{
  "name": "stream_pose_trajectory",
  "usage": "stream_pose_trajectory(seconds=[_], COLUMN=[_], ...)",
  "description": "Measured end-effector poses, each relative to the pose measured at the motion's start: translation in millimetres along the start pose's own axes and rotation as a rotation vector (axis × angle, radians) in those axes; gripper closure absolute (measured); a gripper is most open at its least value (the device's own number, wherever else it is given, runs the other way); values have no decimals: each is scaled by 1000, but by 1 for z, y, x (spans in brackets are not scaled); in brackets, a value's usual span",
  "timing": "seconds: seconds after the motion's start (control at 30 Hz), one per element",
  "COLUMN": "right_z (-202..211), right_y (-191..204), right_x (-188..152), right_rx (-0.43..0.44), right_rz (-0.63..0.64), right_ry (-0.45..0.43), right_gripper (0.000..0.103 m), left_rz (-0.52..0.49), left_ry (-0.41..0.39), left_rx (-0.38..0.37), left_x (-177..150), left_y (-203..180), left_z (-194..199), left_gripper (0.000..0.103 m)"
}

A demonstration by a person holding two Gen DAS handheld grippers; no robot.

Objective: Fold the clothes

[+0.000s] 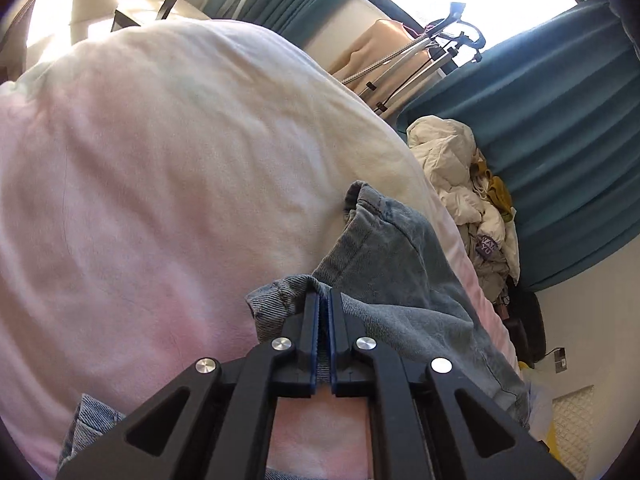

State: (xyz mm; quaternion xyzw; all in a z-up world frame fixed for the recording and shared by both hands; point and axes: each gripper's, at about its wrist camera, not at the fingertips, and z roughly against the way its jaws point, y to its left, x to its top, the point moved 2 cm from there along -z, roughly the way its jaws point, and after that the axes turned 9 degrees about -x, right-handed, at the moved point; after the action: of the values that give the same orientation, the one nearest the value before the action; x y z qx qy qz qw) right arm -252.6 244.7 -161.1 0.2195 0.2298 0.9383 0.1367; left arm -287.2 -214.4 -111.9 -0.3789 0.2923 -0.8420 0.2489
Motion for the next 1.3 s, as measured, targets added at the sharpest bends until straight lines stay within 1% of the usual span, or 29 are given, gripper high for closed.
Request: stream_pose_trajectory(seconds=[0.07,0.13,0.17,0.2,0.23,0.33,0.5,0.63,0.67,0.77,0.87,0.93,1.0,1.03,1.07,1.1,1.13,1.2,1.3], right_z=[12,27,35,43,51,81,132,178,188,219,242,257,272,279,286,294,300,313,327], right_y=[4,9,11,14,15,16,14,-12,-21,-53,-88,-112,-136,-148,-160,-174,-188,-219,-263], right_x=[0,0,-1,-1,-4,-8,-27,-47,-51,-59,-64,-66,-70,-72,-75,-79,-83,-92,-106], right_rx=[-9,-16,-21,-25,-29,-43,-84,-116,-121,-136,-164,-184,-199,-199,-203,-207,-211,-220,-227], right_rz=[36,70,87,103,118,147,158,141,124,42,-74,-154,-243,-297,-353,-414,-478,-612,-811], right_ry=[-4,-15,-24,-32,-40,-78,-149,-205,-216,-247,-279,-300,-326,-344,-366,-390,-416,-454,-500], right_gripper=[89,86,86,85,85,84,83,81,81,81,78,78,76,69,65,58,53,50,46], left_rz=[5,10,10,-10,-7,5,24,42,78,204,344,422,484,505,525,547,567,594,579], left_ry=[6,13,15,14,24,55,106,147,171,232,275,296,304,307,311,320,334,362,396], left_rx=[9,18,23,24,27,34,45,54,58,52,78,74,98,113,128,144,149,148,147], left_x=[-5,-11,-13,-17,-23,-40,-70,-94,-101,-123,-146,-161,-174,-179,-184,-190,-195,-204,-211], left_y=[0,0,0,-9,-11,-17,-28,-35,-32,-15,6,21,35,40,45,50,54,61,62], left_z=[4,8,10,17,25,51,93,127,134,157,175,183,190,191,193,192,190,184,170], left_gripper=[97,88,72,57,54,52,51,51,51,51,51,51,51,51,51,51,51,51,51])
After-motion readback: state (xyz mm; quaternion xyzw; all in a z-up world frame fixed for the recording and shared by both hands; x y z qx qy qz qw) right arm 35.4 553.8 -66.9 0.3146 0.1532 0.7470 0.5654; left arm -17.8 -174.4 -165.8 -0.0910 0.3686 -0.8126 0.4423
